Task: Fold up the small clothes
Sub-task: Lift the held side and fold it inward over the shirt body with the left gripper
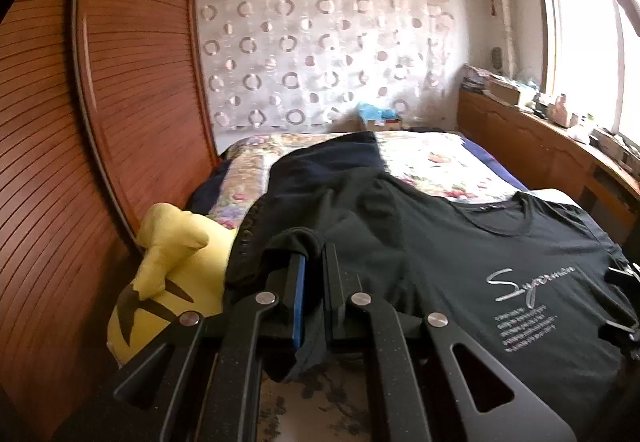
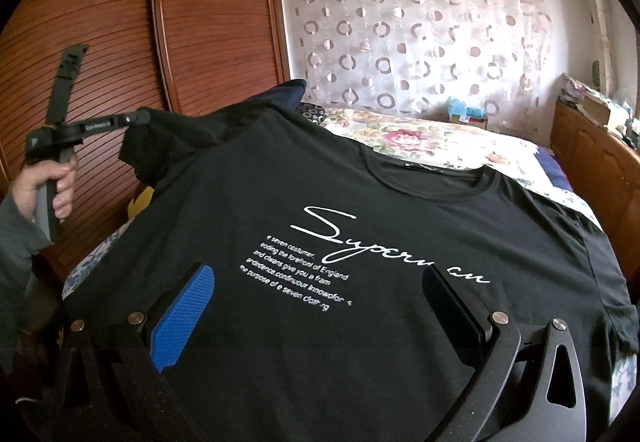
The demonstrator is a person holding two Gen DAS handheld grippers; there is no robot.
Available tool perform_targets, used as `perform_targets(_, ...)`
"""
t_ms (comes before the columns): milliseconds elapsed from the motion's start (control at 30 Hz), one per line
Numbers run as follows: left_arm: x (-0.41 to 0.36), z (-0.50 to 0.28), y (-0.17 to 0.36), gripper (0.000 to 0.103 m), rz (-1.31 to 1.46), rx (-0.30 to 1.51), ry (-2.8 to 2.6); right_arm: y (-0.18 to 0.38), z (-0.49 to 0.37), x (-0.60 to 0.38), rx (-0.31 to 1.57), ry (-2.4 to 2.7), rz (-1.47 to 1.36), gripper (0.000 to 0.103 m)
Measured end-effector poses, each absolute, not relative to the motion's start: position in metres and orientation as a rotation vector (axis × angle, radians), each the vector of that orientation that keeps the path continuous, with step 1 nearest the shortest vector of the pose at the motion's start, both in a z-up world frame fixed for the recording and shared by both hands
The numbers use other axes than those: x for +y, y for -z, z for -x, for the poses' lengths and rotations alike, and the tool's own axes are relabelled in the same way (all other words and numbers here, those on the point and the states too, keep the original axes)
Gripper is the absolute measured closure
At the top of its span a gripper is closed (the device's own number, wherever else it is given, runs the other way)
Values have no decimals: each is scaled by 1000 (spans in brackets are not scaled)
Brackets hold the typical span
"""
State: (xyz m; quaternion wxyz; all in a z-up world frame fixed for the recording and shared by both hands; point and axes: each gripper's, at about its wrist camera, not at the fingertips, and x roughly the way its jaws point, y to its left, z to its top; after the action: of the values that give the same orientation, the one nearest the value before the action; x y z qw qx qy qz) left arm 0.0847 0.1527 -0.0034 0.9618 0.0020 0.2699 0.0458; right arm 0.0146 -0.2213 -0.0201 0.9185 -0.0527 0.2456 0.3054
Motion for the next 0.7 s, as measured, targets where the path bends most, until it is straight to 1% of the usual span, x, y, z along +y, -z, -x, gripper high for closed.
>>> perform_targets(200,135,-95,-10,96,-4,523,-13,21,-14,-222,503,-622,102,0)
perform_targets(333,100,-111,-28,96,-47,504,69,16,-14,-229,491,-603,92,0)
perform_targets(533,51,-125,-26,96,-82,546,208,14,-17,-245,486,-565,65,0)
perform_targets(600,42,-122,-23,92,-92,557,230,15,-18,-246,491,-557,60,0)
perform_targets(633,39,-121,-21,87,-94,562,249,16,-18,-247,493,-551,58,0)
perform_targets(667,38,-119,-20,77,-93,563,257,16,-16,-246,495,-549,60,0)
perform_targets(700,38,-117,-19,72,-89,563,263,17,-16,-246,497,-546,60,0)
